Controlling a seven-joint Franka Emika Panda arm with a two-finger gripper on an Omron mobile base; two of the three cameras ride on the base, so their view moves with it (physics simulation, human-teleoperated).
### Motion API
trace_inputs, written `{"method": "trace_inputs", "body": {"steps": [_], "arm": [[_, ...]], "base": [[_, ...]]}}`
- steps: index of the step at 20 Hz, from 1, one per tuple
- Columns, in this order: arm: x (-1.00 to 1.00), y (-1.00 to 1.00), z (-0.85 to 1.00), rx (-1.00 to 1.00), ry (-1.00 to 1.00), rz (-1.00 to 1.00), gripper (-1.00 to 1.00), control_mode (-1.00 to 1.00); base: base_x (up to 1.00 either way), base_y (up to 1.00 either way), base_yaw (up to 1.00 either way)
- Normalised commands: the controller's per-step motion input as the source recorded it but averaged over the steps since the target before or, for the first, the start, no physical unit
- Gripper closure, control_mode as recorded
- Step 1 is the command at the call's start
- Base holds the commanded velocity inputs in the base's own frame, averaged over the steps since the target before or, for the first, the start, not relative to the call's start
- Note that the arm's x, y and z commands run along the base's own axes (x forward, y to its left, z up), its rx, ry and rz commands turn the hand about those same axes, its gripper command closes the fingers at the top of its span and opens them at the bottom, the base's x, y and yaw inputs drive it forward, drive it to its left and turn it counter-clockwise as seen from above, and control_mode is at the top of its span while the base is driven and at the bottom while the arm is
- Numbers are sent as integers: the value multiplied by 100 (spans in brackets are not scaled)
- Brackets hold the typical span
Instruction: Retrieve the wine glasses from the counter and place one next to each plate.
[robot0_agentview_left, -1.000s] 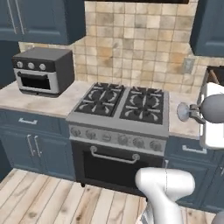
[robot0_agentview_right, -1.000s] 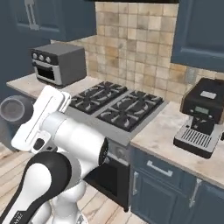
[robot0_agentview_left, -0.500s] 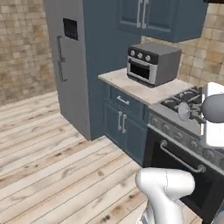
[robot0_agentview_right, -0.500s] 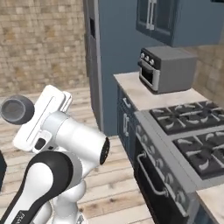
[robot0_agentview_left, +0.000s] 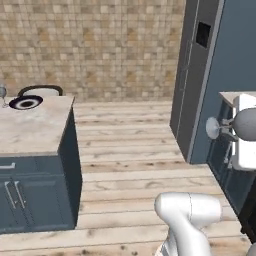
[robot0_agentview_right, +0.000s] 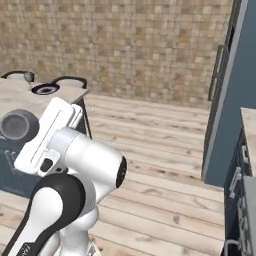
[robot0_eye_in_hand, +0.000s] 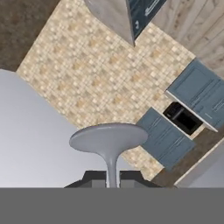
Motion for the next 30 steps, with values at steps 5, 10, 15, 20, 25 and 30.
{"method": "trace_inputs", "body": {"steps": [5, 10, 15, 20, 25, 30], "arm": [[0, 0, 0, 0, 0, 0, 100, 100], [0, 0, 0, 0, 0, 0, 100, 100], [0, 0, 0, 0, 0, 0, 100, 100], [0, 0, 0, 0, 0, 0, 100, 100], [0, 0, 0, 0, 0, 0, 100, 100], [0, 0, 0, 0, 0, 0, 100, 100]], "base": [[100, -60, 45], [100, -62, 41], [100, -63, 41], [100, -85, 40], [100, -92, 38], [100, -100, 30]]}}
